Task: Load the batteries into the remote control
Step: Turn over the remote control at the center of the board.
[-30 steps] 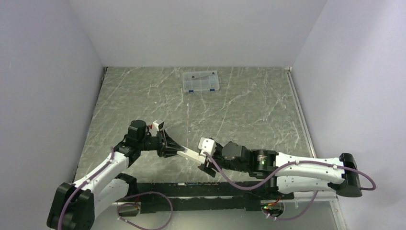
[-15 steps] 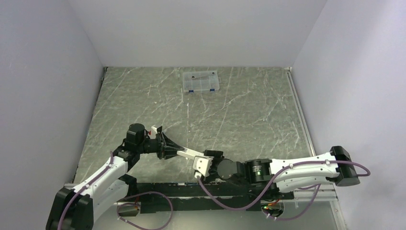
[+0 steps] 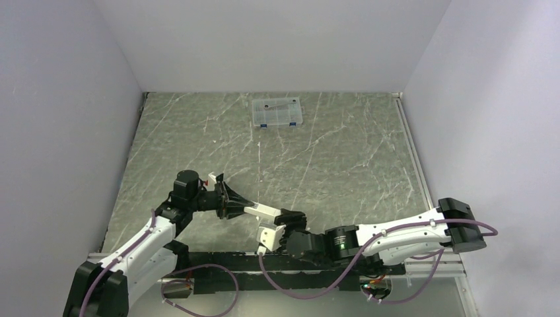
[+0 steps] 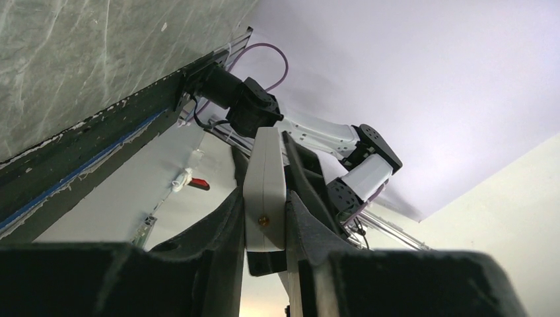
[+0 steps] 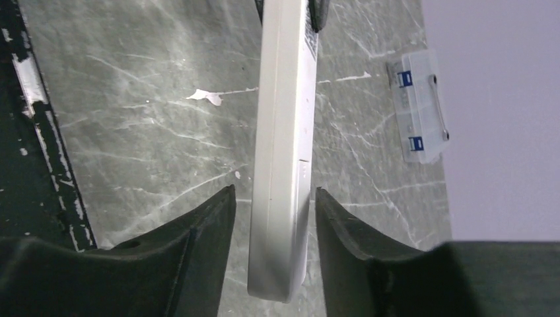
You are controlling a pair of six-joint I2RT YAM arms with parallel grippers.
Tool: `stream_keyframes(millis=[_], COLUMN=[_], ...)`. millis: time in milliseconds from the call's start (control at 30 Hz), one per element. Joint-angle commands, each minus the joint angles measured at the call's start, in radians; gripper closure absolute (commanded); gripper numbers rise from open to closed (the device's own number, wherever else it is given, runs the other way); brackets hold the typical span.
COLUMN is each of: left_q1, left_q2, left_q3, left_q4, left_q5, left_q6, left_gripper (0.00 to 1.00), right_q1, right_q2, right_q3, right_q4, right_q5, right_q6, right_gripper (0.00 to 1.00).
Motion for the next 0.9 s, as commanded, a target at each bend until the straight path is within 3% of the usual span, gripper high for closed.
stream_keyframes(millis=[0,133,233,333,367,533,667,867], left_q1=[0.002,0.002,0.002,0.002,0.002,0.002,0.002,0.002], left_q2=[-0.018,-0.011,0.008,0.018,0.013,0.002,0.001,-0.034], left_q3=[-0.006,-0.017,-0.018,0.013,0.036,0.133,0.207,0.286], left_q4=[0.039,0.055,0.091,0.075,0.019,-0.215,-0.375,-0.451], left_q5=[0.039,0.041,0.053,0.051,0.044,-0.019,-0.107,-0.199], left_q6=[-0.022,-0.029,-0.031,0.025,0.066,0.272,0.453,0.656], left_gripper=[1.0,1.0,0.98,0.58,0.49,0.25,0.17,0.14], right_q1=[0.009,0.009,0.01,0.01,0.01,0.009,-0.014,-0.124], right_q2=[0.019,0.032,0.024,0.012,0.009,-0.031,-0.065,-0.087], right_q3=[0.037,0.038,0.032,0.035,0.036,0.025,0.032,0.077], right_q4=[0.04,0.064,0.081,0.072,0.064,0.024,-0.033,-0.13], right_q5=[0.1,0.13,0.129,0.115,0.112,0.077,0.043,-0.129], right_q6=[-0.031,-0.041,-0.041,-0.026,-0.018,0.035,0.122,0.283], right_gripper=[0.59,1.0,1.0,1.0,1.0,1.0,1.0,1.0])
